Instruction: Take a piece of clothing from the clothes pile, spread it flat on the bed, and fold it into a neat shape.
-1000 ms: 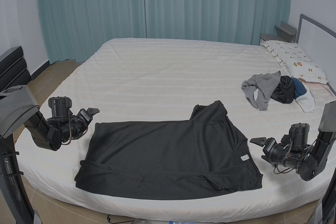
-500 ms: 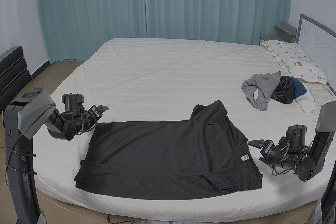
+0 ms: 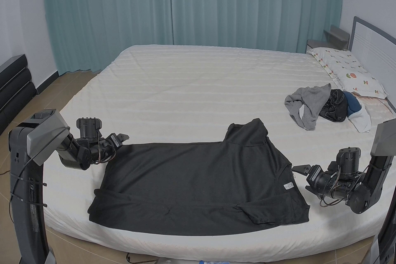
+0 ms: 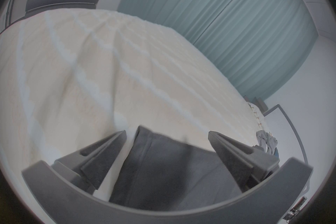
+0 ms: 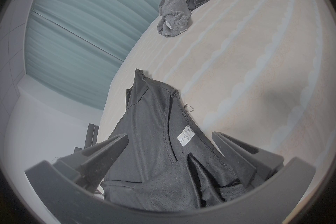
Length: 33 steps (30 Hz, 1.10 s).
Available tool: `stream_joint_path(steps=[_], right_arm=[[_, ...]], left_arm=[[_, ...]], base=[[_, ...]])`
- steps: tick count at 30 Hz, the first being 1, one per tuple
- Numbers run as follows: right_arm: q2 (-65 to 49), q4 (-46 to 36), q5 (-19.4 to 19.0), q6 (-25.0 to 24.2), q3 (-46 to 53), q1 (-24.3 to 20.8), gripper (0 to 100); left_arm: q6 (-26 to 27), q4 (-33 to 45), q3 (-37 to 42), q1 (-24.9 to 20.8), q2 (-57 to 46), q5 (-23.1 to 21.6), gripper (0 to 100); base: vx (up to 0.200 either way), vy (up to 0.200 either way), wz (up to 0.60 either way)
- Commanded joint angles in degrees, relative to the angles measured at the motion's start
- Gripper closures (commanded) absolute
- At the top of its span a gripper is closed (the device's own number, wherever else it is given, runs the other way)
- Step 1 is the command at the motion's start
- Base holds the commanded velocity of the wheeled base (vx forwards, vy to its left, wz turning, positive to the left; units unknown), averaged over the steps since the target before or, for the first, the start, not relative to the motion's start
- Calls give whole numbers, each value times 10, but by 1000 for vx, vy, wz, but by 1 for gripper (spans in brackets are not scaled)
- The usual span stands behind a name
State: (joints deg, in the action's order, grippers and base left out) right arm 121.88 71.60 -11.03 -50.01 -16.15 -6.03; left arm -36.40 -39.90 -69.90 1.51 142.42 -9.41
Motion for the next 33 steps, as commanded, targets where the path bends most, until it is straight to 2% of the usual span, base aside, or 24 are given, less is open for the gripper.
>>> stream_joint_path(steps=[1, 7, 15, 20, 22, 23, 25, 28, 33], right_arm=[[-1, 0, 0, 0, 0, -2, 0], [-2, 6, 3, 2, -7, -10, 0], [35, -5, 8, 2, -85, -44, 0], [44, -24, 17, 5, -143, -69, 0], [42, -81, 18, 17, -197, -71, 0], [42, -81, 18, 17, -197, -71, 0], [48, -155, 18, 44, -275, -65, 0], [75, -216, 18, 65, -357, -66, 0], [126, -307, 18, 136, -478, -64, 0]], left_arm=[[-1, 13, 12, -2, -9, 0, 100], [-1, 19, 6, -1, -12, 7, 100], [-5, 15, -18, 1, -13, 61, 100], [-5, 17, -22, 2, -15, 70, 100], [-5, 18, -20, 2, -15, 71, 100], [-5, 18, -20, 2, -15, 71, 100], [-5, 18, -16, 2, -21, 70, 100], [-6, 20, -7, 2, -35, 70, 100], [-6, 19, 8, -3, -46, 70, 100]], base=[[0, 0, 0], [0, 0, 0], [0, 0, 0], [0, 0, 0], [0, 0, 0], [0, 0, 0], [0, 0, 0], [0, 0, 0], [0, 0, 0]])
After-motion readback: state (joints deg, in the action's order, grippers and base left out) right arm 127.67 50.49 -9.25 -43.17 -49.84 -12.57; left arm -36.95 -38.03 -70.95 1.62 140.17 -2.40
